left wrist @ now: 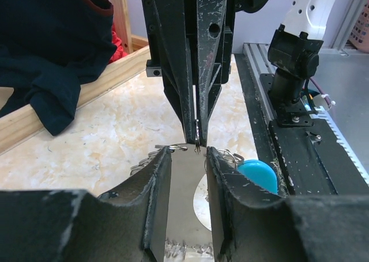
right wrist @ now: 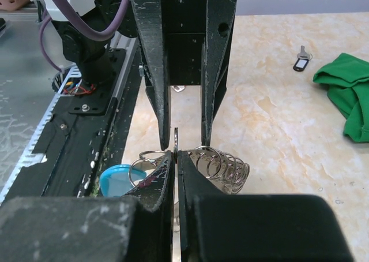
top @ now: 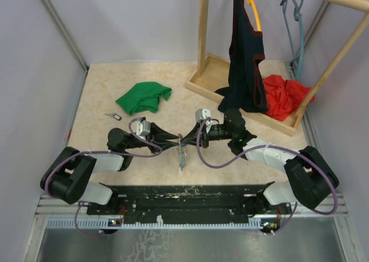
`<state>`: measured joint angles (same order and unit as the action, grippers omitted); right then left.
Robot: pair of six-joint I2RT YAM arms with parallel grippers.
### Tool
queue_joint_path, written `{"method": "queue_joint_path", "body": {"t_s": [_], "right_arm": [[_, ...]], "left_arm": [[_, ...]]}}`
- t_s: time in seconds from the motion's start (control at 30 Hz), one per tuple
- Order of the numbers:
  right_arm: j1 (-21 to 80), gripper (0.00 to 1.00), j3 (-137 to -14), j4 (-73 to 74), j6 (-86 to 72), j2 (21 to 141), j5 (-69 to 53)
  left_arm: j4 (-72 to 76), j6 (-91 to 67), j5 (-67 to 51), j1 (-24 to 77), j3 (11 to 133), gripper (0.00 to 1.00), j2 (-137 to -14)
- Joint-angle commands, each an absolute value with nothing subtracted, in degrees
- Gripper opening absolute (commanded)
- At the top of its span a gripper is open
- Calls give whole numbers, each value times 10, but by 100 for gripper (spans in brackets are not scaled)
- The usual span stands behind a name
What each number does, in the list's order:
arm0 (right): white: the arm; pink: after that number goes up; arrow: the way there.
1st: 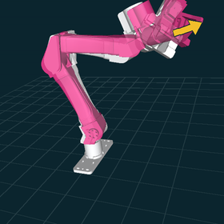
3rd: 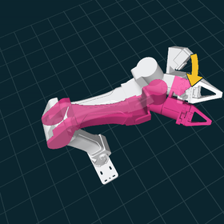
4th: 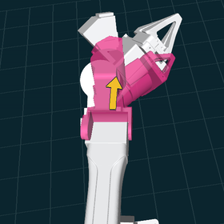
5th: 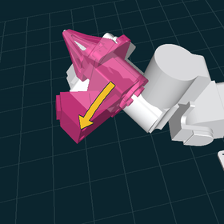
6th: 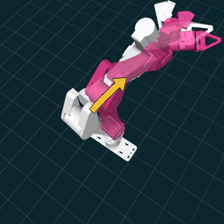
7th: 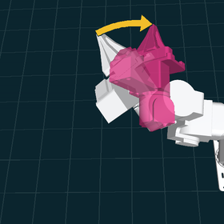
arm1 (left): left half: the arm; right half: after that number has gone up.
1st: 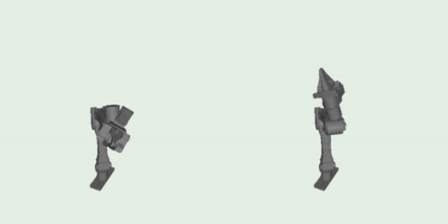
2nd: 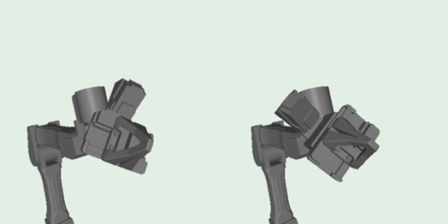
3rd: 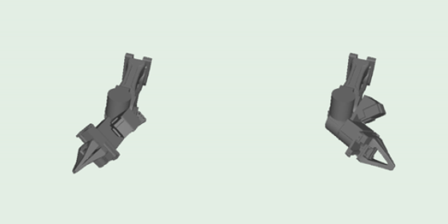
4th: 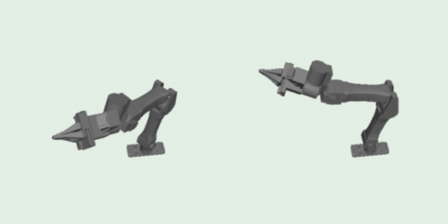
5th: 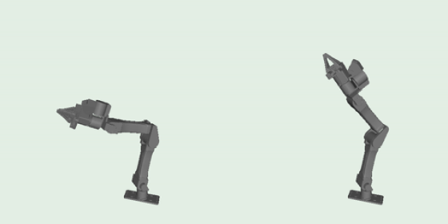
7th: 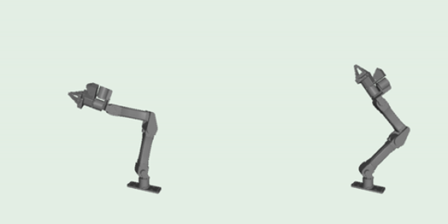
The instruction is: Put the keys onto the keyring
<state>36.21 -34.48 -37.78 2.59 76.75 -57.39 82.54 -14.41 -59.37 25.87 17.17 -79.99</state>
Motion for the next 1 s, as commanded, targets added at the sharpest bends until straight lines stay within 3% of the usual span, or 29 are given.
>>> {"method": "queue_joint_path", "body": {"t_s": [0.0,0.23,0.97], "right_arm": [[360,0,-349,-428,20,769,-594],[360,0,-348,-433,18,771,-592],[360,0,-346,-457,-1,775,-595]], "left_arm": [[878,-174,-623,257,193,35,-823],[908,-196,-635,257,195,22,-841],[859,-165,-610,261,182,28,-812]]}}
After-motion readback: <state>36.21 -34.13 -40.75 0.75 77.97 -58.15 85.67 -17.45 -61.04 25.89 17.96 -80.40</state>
